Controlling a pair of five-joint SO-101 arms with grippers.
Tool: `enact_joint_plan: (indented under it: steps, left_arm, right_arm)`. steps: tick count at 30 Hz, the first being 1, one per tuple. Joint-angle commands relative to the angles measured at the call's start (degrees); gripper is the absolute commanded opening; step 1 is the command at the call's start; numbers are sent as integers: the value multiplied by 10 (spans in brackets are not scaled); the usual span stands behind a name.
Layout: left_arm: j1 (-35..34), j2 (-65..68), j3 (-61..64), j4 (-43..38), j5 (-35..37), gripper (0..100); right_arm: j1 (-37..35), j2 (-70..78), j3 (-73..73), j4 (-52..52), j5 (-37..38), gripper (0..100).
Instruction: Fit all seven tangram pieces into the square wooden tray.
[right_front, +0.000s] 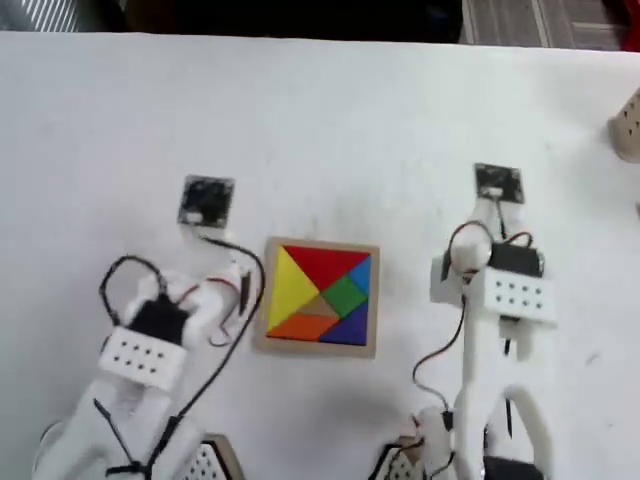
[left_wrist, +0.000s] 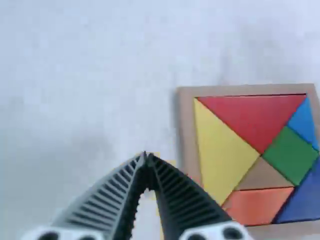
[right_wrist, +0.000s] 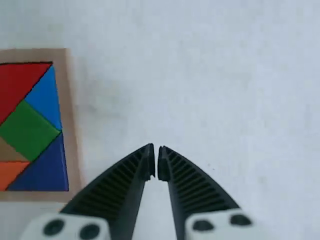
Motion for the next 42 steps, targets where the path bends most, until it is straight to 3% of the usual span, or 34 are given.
enact_joint_plan:
  steps: [1,7,14,21,35,42]
  left_arm:
    - [-57,-73,47,2,-43,26]
    - [-117,-205,149,5,-65,26]
    - [-136,-383,265,13,-104,24]
    - [-135,-518,263,180,-108,26]
    - [-135,-531,262,288,-105,25]
    - [-135,-531,262,290,-107,25]
  right_arm:
    - [-49,-80,55,-34,40,17]
    - [-100,-193,162,-75,40,22]
    - [-132,-269,252,-79,39,22]
    - [-132,-327,302,-51,39,22]
    - [-132,-530,434,-51,39,22]
    - [-132,-669,484,-3,39,22]
